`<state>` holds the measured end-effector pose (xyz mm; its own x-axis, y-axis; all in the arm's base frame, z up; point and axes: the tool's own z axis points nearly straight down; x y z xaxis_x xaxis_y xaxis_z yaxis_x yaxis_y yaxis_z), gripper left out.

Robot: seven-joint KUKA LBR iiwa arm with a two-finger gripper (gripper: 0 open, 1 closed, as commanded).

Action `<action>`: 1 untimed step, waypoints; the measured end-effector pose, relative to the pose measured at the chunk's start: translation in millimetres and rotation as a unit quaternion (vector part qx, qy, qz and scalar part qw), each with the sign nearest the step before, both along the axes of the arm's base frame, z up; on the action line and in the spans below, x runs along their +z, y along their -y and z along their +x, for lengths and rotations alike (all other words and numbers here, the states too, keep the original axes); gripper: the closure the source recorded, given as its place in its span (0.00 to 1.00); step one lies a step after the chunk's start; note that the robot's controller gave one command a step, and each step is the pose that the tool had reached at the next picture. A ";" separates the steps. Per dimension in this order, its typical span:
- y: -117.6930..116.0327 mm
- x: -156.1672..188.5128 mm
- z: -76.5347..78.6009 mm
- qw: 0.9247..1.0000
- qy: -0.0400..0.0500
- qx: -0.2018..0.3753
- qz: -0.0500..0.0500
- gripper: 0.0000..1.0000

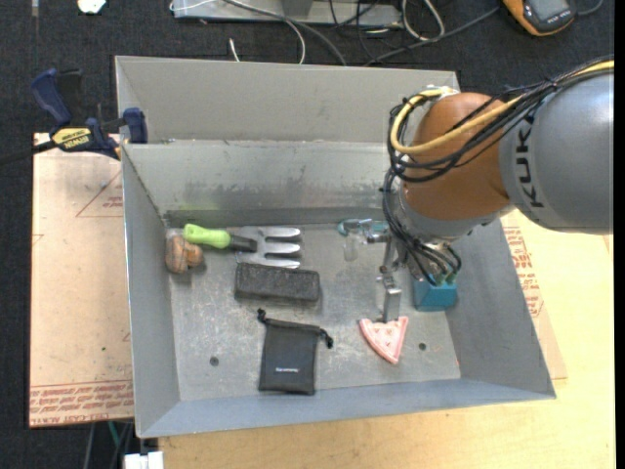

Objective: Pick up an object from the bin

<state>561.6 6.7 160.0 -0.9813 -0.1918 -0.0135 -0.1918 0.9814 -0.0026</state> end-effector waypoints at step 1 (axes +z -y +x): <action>-7.8 -11.6 -11.0 1.000 0.000 -0.002 0.001 0.00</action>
Offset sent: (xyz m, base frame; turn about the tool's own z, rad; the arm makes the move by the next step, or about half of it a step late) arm -0.0216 0.0451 -0.0900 0.0138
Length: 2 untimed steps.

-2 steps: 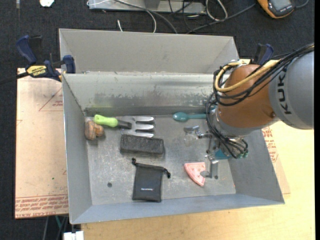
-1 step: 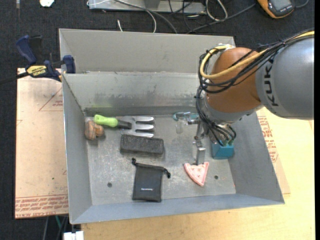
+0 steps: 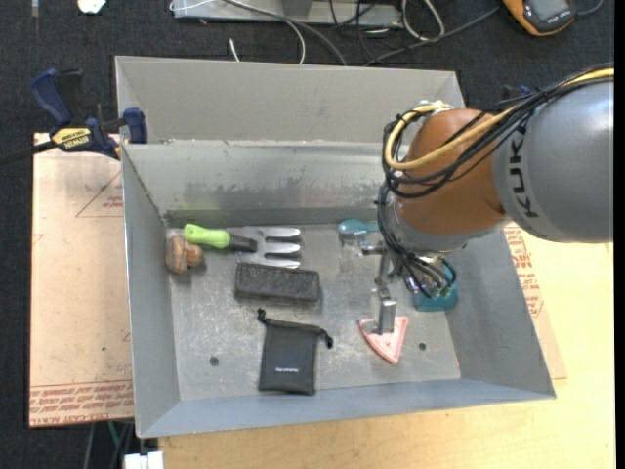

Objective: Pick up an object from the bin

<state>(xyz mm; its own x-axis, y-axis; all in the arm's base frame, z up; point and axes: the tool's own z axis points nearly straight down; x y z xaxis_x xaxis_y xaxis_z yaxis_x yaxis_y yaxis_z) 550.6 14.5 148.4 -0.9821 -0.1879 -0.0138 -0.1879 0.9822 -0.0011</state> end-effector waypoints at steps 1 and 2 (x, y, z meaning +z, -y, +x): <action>-28.0 -64.6 -6.2 1.000 0.004 -0.003 0.001 0.00; -20.4 -77.1 8.2 0.989 0.008 -0.149 0.001 1.00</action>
Offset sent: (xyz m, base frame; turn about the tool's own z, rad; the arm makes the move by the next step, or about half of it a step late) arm 0.0067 0.0198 -0.0784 0.3008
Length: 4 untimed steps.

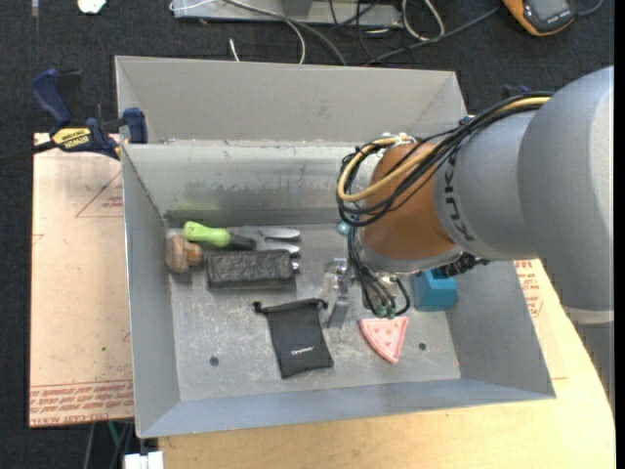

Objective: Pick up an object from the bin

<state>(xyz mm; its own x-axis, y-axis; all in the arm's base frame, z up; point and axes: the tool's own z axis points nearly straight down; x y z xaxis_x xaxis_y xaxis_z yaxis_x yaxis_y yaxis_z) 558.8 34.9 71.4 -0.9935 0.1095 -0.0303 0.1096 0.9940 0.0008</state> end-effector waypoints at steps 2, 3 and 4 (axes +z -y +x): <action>-37.0 0.3 10.0 0.996 0.002 0.094 -0.004 1.00; -58.0 0.4 2.4 0.975 0.003 0.222 -0.008 1.00; -76.2 69.5 -30.0 0.983 -0.002 0.185 -0.005 1.00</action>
Offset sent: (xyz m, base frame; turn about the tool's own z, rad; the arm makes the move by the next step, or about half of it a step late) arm 0.0120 0.0538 -0.0014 -0.2580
